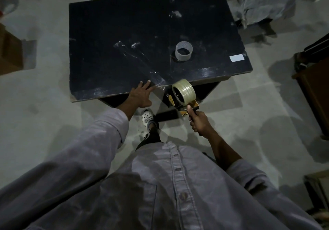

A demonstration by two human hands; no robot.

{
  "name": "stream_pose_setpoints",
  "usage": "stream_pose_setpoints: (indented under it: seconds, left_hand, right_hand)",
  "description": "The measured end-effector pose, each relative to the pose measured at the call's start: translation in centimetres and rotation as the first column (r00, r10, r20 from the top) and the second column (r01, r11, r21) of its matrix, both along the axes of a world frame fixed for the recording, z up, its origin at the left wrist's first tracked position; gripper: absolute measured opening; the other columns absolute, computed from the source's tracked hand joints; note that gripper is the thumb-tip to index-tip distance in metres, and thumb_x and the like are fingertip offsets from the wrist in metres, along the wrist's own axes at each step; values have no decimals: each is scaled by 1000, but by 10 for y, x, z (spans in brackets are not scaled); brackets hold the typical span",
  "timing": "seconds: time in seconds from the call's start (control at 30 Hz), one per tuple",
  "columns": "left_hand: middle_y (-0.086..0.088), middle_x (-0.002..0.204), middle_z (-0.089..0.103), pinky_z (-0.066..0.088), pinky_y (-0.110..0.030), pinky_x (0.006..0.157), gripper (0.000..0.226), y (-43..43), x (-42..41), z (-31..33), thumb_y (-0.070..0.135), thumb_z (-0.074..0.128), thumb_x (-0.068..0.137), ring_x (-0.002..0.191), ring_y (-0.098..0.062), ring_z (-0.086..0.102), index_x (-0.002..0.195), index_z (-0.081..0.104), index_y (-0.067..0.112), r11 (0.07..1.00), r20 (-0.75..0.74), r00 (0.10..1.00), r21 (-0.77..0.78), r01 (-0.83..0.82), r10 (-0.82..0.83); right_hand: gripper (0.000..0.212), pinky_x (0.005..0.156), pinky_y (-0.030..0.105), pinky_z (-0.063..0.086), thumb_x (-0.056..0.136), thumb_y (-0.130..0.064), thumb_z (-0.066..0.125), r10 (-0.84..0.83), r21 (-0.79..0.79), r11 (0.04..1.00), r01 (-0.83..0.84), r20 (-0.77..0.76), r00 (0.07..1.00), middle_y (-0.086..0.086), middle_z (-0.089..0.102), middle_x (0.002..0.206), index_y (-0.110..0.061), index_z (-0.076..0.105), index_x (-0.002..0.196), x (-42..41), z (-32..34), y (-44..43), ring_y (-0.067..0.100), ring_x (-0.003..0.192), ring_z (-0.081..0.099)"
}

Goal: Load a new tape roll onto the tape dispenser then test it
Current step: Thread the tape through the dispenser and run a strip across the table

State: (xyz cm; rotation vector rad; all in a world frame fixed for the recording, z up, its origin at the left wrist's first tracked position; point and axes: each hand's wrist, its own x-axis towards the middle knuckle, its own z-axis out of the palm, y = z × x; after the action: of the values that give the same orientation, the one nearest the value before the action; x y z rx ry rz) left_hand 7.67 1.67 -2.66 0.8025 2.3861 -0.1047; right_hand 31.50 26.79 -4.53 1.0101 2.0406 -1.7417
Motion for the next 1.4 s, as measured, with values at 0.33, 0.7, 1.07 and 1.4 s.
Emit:
stream_pose_setpoints:
  seconds: [0.33,0.7,1.07,1.4]
  left_hand:
    - [2,190,-12,23,-73,132,111,-2,11,-8,41,78,92,175,-38,-3,180,10,36,998,-14,999,45,-37,37]
    - [-3,188,17,22,-66,134,100,-11,22,-17,41,79,92,172,-36,19,177,27,28,961,-46,981,213,-175,189]
    - [-7,184,28,26,-69,131,95,-36,46,-26,39,82,88,172,-36,17,172,40,21,847,-126,902,416,-330,413]
    - [-3,186,23,19,-63,135,94,-7,31,-10,45,78,93,174,-32,9,174,37,23,703,-19,818,523,-483,575]
  right_hand:
    - [78,45,26,36,97,-88,59,-249,-94,956,278,241,938,5,51,54,-14,60,74,1,-9,-33,19,40,44]
    - [68,47,26,34,106,-79,56,-179,19,984,179,-7,984,-3,49,57,-15,58,82,26,8,-26,12,45,42]
    - [80,72,46,49,91,-99,54,7,115,993,0,-64,998,-4,63,65,-21,67,78,-34,-10,-27,23,67,60]
    - [90,101,52,59,95,-96,49,165,569,811,-134,-3,986,16,81,123,-16,73,129,-102,33,-33,45,121,73]
